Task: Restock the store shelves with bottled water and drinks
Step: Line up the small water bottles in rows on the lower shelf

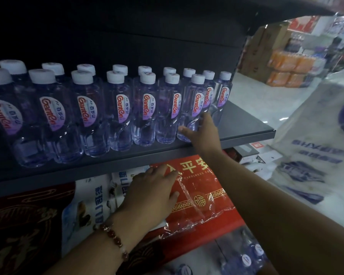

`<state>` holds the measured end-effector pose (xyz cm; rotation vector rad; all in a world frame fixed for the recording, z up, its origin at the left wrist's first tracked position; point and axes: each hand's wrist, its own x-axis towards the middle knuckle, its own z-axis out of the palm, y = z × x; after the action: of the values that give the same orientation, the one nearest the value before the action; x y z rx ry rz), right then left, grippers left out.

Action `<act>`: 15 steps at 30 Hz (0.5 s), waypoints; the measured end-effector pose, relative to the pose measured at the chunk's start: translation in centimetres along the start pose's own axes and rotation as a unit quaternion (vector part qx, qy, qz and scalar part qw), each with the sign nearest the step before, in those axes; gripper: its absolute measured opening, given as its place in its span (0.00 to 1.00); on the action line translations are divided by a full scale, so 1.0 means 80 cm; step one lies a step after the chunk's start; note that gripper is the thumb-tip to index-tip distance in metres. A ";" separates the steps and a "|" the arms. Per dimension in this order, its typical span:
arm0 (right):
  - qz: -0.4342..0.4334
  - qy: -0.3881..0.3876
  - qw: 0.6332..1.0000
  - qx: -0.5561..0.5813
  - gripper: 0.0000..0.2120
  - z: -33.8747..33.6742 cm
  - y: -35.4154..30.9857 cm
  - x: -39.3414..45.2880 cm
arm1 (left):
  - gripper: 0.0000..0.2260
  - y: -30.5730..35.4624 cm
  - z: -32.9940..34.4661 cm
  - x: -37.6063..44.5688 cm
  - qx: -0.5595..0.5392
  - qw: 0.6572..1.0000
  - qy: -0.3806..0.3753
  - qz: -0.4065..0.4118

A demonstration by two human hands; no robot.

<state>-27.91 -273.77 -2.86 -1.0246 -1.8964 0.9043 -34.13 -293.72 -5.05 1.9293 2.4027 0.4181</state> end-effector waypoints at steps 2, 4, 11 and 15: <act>0.011 -0.006 1.000 -0.005 0.33 0.001 -0.001 0.000 | 0.26 0.005 0.002 0.001 0.007 1.000 -0.005 0.001; 0.010 -0.017 0.999 -0.028 0.36 0.000 -0.003 -0.002 | 0.27 0.012 0.004 0.001 0.016 1.000 -0.011 0.005; -0.014 -0.093 0.979 -0.178 0.38 -0.073 0.004 -0.081 | 0.28 0.045 0.028 -0.008 0.011 0.999 -0.041 0.020; 0.005 -0.152 0.933 -0.326 0.37 -0.145 0.065 -0.156 | 0.26 0.089 0.059 -0.013 0.008 0.996 -0.069 0.051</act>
<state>-11.50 -280.04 -5.86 -1.3273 -2.5457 0.4439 -26.20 -292.46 -8.15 2.0226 2.2365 0.2599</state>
